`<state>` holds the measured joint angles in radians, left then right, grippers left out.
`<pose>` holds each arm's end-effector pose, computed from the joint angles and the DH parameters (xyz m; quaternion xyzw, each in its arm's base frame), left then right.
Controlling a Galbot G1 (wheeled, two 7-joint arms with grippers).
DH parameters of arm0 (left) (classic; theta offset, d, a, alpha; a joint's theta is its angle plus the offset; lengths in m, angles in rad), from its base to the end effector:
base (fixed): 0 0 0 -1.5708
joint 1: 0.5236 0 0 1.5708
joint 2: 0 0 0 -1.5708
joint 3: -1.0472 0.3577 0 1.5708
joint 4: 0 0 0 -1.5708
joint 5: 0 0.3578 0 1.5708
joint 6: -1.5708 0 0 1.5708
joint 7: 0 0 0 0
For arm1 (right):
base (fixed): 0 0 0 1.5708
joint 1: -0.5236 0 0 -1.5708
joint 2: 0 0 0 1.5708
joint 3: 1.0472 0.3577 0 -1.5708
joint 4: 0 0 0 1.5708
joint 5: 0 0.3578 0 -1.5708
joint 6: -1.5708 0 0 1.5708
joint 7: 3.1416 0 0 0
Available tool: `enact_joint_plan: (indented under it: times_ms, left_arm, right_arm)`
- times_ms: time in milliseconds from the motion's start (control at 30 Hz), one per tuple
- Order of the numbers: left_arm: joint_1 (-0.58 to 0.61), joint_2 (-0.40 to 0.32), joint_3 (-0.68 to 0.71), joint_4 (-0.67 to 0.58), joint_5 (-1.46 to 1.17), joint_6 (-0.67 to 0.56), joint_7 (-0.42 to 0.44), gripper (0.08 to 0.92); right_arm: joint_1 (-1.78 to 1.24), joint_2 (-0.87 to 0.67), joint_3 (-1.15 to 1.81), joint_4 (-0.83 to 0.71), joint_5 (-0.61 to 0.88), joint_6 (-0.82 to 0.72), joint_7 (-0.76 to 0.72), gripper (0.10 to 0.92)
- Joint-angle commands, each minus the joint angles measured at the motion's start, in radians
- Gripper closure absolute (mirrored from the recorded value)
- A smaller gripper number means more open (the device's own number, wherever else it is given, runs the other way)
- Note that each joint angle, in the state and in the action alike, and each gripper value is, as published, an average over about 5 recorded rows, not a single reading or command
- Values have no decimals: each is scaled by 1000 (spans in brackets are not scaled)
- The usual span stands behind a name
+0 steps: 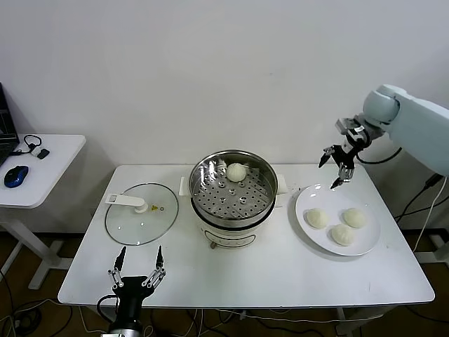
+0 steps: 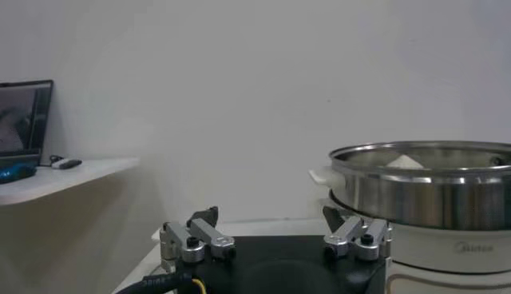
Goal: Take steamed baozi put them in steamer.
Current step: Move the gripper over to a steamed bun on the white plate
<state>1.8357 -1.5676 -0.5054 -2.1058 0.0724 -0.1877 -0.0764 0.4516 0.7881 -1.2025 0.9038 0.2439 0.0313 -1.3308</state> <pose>0.0926 -0.0050 -0.3419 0.0225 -0.9988 -0.0315 0.0314 0.6017 -0.2114 -0.0870 0.5562 -0.5194 0.4953 0.4190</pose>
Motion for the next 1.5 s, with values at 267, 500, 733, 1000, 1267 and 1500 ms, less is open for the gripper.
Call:
enact_joint_plan:
  times_ms: [267,500,733,1000,1267,1500]
  left_arm:
    - [4,-4,3,8,-1,0,0,177]
    - [8,-3,-2,14,-5,-4,0,177]
    - [7,-2,-3,17,-8,-3,0,177]
    - [8,-2,-1,20,-8,-4,0,177]
    - [9,-2,-2,21,-9,-5,0,177]
    - [8,-2,-1,22,-9,-4,1,177]
  right_arm:
    - [-242,35,158,-44,-177,-31,23,203]
    - [-278,50,167,-51,-195,-20,50,203]
    - [-306,62,194,-74,-224,3,76,203]
    - [-325,90,239,-122,-289,48,103,203]
    - [-358,99,271,-130,-323,57,113,203]
    - [-376,115,299,-146,-345,66,121,203]
